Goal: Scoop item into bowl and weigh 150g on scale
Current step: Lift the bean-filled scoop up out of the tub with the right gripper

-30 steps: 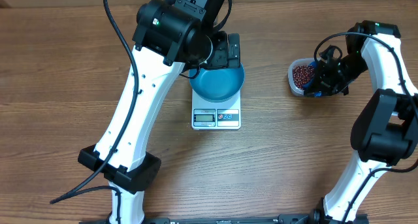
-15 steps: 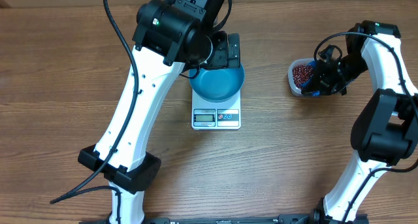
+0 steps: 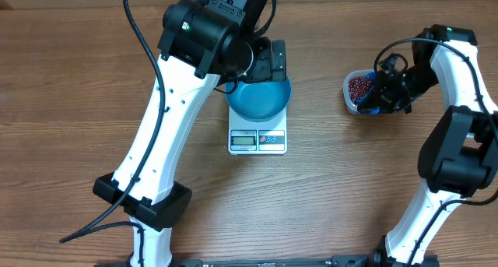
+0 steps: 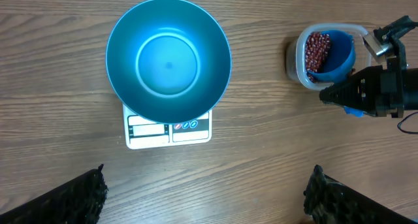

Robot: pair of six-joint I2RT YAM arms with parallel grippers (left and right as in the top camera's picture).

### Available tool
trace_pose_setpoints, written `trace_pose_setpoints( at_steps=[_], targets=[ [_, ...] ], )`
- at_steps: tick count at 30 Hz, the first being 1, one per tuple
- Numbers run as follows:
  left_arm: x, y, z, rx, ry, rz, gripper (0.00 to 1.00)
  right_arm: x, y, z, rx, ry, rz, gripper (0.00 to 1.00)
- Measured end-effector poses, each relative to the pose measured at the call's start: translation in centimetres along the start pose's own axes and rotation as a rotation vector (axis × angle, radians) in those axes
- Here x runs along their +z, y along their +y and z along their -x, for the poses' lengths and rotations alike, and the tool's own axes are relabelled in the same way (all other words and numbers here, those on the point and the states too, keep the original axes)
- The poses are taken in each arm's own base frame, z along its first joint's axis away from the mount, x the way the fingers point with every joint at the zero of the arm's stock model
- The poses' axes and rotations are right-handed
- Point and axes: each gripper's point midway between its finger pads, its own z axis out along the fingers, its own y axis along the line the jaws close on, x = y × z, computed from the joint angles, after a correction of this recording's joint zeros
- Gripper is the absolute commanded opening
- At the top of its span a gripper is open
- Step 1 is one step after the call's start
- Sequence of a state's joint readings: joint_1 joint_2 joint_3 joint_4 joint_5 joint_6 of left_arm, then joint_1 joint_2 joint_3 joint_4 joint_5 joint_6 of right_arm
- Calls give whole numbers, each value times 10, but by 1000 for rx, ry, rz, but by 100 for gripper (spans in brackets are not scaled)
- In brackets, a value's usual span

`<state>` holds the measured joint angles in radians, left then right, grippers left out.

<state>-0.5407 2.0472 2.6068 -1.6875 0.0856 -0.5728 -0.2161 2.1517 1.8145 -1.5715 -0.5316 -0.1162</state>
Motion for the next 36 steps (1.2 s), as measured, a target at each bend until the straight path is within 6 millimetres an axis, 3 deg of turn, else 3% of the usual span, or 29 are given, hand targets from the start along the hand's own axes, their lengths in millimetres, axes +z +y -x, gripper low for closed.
trace_pose_setpoints(
  at_steps=[15, 26, 36],
  targets=[
    [0, 0, 0, 2, 0, 0, 100, -2, -2, 1, 7, -4, 7, 4],
    [0, -1, -1, 8, 4, -6, 100, -18, -13, 1, 41, -31, 95, 4],
    [0, -1, -1, 8, 4, -7, 100, -14, -13, 0, 24, -26, 125, 4]
  ],
)
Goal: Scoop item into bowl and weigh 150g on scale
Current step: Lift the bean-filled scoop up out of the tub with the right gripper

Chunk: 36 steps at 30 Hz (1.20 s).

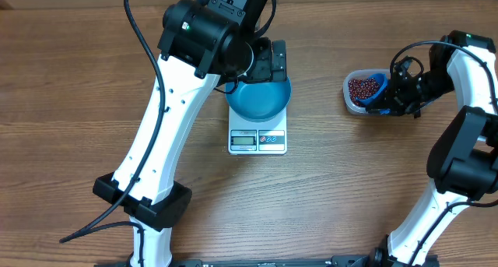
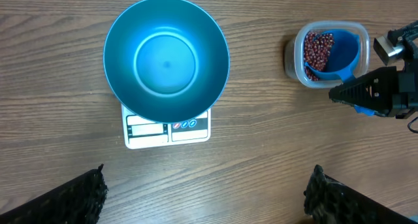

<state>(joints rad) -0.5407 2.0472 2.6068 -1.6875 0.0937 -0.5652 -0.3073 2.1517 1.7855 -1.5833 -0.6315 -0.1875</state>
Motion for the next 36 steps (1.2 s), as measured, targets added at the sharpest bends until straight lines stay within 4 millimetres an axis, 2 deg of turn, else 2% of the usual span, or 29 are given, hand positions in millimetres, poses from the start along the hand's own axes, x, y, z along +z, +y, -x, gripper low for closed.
trace_pose_setpoints(
  at_steps=[17, 28, 36],
  targets=[
    [0, -2, -1, 0, 8, -13, 100, -1, 6, 1, -25, -6, 46, 4],
    [0, -3, -2, 0, 12, -19, 99, -20, -3, -2, -13, -35, 129, 4],
    [0, -3, -2, 0, 12, -19, 99, -30, 1, -7, -45, -46, 210, 4]
  ],
)
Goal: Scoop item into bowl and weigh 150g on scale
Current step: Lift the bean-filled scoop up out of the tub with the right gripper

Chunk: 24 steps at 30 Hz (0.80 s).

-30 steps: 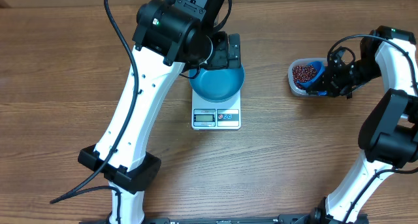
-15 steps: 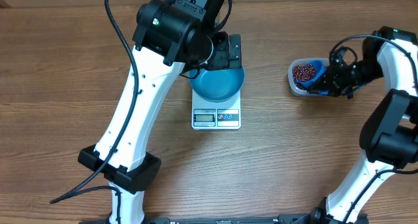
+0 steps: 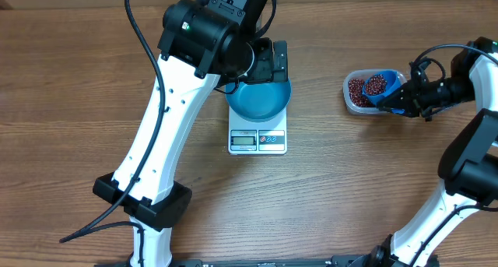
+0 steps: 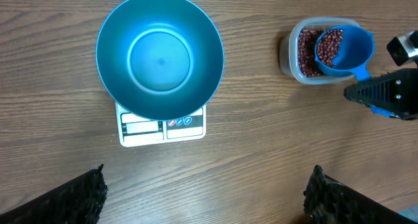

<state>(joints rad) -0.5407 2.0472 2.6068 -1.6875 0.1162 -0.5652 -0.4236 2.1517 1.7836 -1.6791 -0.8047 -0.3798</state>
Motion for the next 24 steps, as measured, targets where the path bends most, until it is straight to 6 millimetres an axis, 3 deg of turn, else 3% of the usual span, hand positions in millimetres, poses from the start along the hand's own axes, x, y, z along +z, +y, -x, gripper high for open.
trace_pose_setpoints(
  at_steps=[24],
  targets=[
    [0, 0, 0, 0, 0, 0, 100, -9, 9, 3, -77, -43, 87, 4]
  ],
)
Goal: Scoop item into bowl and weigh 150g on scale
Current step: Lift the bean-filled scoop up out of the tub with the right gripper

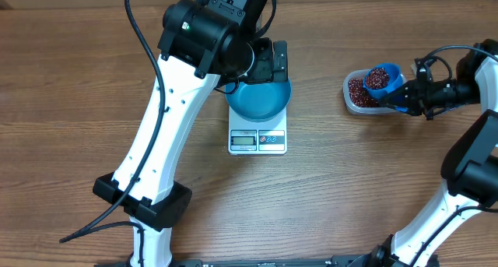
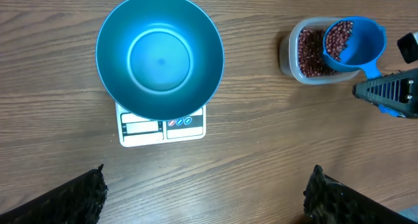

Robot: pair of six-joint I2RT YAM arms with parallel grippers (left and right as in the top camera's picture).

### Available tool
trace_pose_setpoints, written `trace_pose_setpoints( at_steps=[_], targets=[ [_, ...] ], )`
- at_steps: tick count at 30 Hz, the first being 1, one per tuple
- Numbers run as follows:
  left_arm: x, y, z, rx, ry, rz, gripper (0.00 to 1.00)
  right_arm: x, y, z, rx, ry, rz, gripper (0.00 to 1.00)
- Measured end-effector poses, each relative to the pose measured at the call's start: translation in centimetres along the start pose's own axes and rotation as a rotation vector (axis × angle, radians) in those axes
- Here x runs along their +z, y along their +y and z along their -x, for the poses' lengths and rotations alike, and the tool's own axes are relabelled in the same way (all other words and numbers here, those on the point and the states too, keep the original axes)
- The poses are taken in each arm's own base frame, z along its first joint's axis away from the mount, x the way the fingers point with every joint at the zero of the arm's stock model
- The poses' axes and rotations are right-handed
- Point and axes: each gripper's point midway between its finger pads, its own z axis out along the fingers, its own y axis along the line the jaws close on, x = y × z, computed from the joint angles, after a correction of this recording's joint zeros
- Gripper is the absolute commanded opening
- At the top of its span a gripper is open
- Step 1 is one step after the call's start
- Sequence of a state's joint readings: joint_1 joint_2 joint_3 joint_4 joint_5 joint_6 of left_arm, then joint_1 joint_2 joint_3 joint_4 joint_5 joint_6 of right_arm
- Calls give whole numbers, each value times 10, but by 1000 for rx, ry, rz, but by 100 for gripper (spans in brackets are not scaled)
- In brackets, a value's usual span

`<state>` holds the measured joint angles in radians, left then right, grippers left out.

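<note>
An empty blue bowl (image 2: 160, 54) rests on a small white scale (image 2: 162, 126), also seen from overhead as the bowl (image 1: 259, 100) on the scale (image 1: 257, 140). To the right a clear tub (image 2: 311, 53) holds red beans. My right gripper (image 1: 416, 94) is shut on the handle of a blue scoop (image 2: 353, 43) that is lifted over the tub's right side with red beans in it. High above the table, my left gripper (image 2: 208, 194) is open and holds nothing.
My left arm (image 1: 167, 111) reaches over the table's back left, its wrist partly covering the bowl from overhead. Bare wooden tabletop (image 1: 334, 197) lies in front of the scale and between scale and tub.
The scoop with beans has risen slightly and shifted right, now over the tub's right rim. The right gripper has drawn back a little to the right. The left arm, bowl and scale are unchanged.
First the scoop lay deep inside the bean tub with my right gripper on its handle. Then it stood tilted in the beans. Later it was lifted, filled with beans, over the tub, and now sits higher at the right rim.
</note>
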<state>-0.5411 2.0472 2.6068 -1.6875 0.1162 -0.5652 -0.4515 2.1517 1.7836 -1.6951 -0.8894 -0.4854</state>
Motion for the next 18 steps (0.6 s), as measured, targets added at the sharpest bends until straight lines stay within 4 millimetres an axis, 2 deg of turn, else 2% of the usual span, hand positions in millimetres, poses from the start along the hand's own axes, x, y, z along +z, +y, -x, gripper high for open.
trace_pose_setpoints(
  at_steps=[18],
  targets=[
    [0, 0, 0, 2, -1, -1, 100, -1, 17, 7, -69, -47, 97, 4]
  ],
)
